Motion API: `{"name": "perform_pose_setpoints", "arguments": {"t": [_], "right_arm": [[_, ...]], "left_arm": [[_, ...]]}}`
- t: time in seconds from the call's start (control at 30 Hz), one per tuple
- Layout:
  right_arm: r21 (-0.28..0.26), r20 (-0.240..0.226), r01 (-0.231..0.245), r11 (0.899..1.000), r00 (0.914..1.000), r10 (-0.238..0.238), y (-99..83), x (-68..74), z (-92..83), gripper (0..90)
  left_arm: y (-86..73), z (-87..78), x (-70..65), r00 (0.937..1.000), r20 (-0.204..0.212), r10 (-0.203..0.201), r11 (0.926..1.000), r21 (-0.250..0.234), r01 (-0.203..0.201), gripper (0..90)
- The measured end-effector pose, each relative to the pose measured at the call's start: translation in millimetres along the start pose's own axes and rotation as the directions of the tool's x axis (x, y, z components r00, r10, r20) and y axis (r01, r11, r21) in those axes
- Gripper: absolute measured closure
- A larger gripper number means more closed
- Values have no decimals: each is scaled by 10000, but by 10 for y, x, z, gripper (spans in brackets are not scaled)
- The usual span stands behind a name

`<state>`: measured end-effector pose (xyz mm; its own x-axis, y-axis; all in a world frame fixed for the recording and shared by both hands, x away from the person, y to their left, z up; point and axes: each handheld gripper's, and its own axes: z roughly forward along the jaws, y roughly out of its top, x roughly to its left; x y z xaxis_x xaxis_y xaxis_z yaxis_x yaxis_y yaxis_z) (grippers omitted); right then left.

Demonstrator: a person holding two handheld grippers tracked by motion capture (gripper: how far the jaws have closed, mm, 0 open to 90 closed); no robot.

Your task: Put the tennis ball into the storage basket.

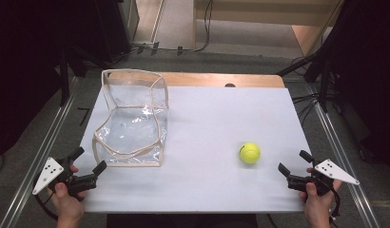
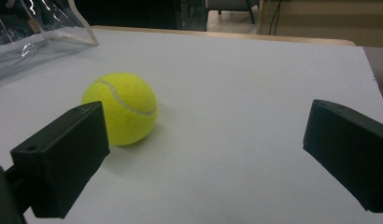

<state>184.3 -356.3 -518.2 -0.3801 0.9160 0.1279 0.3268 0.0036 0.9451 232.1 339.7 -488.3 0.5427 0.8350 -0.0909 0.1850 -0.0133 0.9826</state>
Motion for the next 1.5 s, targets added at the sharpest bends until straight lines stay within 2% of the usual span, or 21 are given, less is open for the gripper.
{"name": "perform_pose_setpoints", "arguments": {"t": [0.7, 1.17, 1.3, 1.5], "right_arm": [[58, 71, -101, 9999, 9999, 100, 50, -8, 6, 0], [-86, -513, 342, 9994, 9981, -346, 299, 238, 58, 0], [-88, -685, 575, 9983, 9960, -580, 378, 327, 103, 0], [60, -970, 575, 9983, 9937, -567, 454, 432, 228, 0]], "left_arm": [[-5, 2, -16, 10000, 7, -7, 10000, 62, 7, 0], [-9, -5, -3, 9999, 44, -97, 10000, -5, 97, 0], [-12, -3, -3, 9999, 43, -105, 9999, -22, 106, 0], [-14, -11, -13, 10000, 67, -20, 10000, 10, 20, 0]]}}
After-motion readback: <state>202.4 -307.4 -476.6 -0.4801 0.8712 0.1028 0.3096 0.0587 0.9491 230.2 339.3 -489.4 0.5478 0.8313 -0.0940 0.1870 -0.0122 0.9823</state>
